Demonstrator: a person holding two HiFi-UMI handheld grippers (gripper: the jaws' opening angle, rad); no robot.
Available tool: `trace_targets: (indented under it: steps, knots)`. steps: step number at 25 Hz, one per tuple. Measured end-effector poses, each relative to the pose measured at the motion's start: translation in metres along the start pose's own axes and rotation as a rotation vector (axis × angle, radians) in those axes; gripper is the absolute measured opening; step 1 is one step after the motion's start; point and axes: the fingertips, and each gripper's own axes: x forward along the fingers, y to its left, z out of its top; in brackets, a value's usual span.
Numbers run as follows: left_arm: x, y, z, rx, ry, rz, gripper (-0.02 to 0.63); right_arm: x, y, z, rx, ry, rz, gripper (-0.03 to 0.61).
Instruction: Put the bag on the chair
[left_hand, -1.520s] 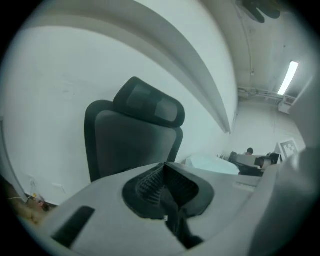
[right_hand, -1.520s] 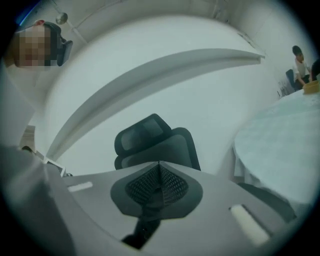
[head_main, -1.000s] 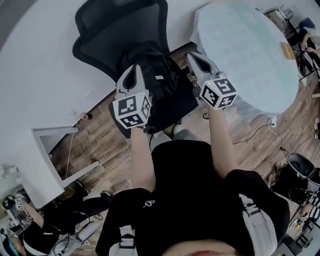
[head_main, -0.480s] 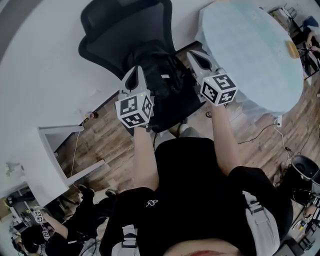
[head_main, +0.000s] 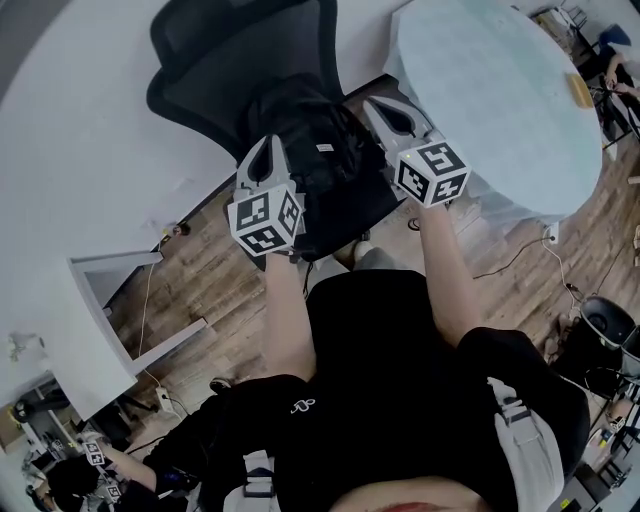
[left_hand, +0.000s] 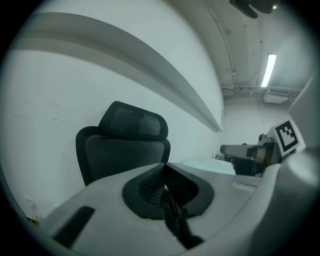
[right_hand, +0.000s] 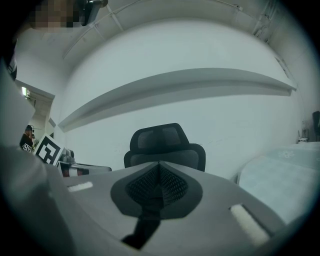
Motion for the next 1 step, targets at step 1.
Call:
trace_targets:
  steps: [1]
  knots:
    - [0.001, 0.0007, -0.0027, -0.005, 0.004, -0.003, 0.003, 0.0009, 0.0005, -0.0013, -0.002, 0.003, 0.001, 0.011]
